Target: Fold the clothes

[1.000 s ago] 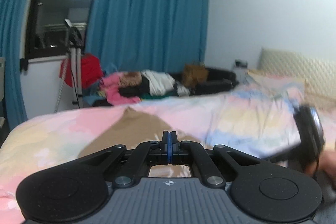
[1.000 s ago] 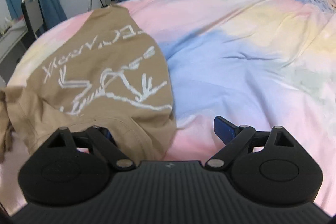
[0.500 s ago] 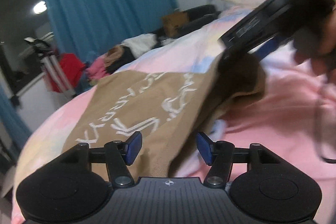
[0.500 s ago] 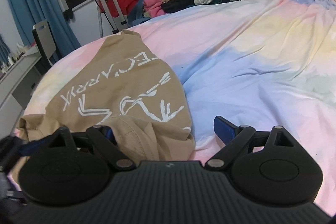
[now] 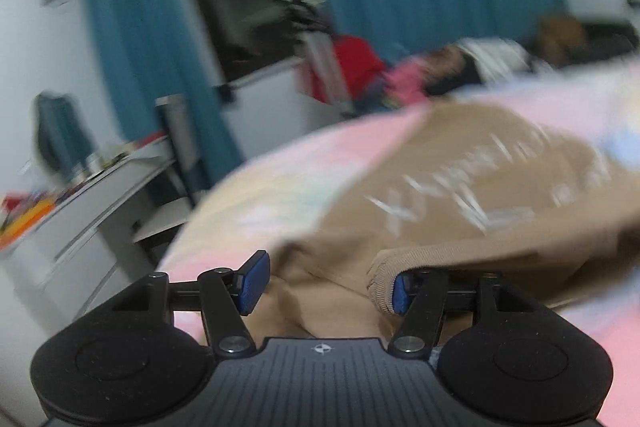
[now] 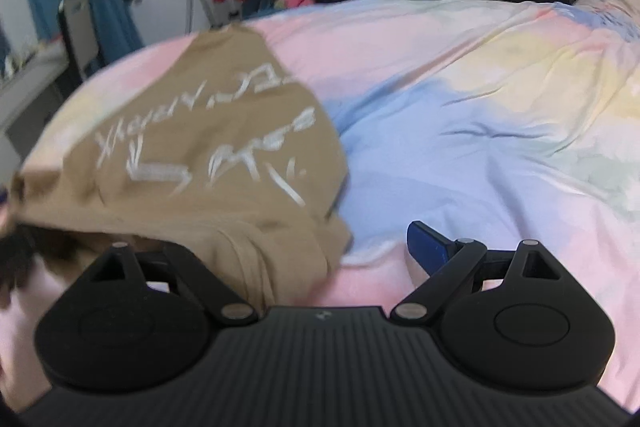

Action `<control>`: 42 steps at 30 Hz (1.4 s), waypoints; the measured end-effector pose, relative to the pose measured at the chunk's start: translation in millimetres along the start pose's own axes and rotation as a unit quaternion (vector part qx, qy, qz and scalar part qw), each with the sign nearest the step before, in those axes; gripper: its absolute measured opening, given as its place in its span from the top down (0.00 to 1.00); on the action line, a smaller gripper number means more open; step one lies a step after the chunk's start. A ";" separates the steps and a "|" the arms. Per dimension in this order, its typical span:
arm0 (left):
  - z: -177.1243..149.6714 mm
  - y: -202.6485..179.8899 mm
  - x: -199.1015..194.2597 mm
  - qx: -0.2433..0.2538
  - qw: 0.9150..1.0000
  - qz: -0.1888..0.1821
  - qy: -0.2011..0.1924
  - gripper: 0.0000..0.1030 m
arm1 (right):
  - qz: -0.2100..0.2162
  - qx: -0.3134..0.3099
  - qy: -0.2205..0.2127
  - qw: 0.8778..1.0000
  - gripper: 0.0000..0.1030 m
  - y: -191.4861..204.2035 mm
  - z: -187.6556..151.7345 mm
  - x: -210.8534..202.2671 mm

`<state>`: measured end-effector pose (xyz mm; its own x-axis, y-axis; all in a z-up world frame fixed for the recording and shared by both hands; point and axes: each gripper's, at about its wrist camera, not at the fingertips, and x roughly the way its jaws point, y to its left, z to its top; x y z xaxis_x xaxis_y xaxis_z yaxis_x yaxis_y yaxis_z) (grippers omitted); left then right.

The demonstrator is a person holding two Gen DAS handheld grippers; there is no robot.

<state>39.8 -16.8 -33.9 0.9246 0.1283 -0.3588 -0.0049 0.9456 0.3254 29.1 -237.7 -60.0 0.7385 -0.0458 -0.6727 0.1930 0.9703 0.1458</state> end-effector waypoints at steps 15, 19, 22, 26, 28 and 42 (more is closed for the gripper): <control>0.5 -0.6 -20.6 0.046 0.998 -0.041 -0.006 0.28 | -0.075 0.055 -0.172 0.981 0.12 -21.7 14.4 -43.1; -7.2 -13.6 -8.8 0.083 0.995 -0.050 0.017 0.25 | -0.084 0.056 -0.187 0.977 0.12 -22.9 15.4 -42.0; -20.1 -22.9 8.0 0.126 0.987 -0.071 0.065 0.22 | -0.094 0.051 -0.189 0.976 0.12 -20.9 15.4 -35.2; -20.1 -13.1 13.8 0.096 0.992 -0.049 0.066 0.22 | -0.103 0.043 -0.183 0.977 0.12 -17.4 15.8 -24.9; -7.0 10.4 10.4 0.015 0.999 -0.021 0.036 0.16 | -0.096 0.040 -0.202 0.974 0.12 -14.0 17.6 -27.8; 167.5 136.1 -110.9 -0.233 0.939 0.117 -0.225 0.11 | -0.008 0.023 -0.408 0.913 0.12 53.3 156.5 -168.2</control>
<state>0.4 47.5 196.7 0.9444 0.3080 0.1148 -0.2967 0.9491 -0.1058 16.2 -215.4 174.4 0.9669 -0.2397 0.0871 0.2209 0.9578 0.1839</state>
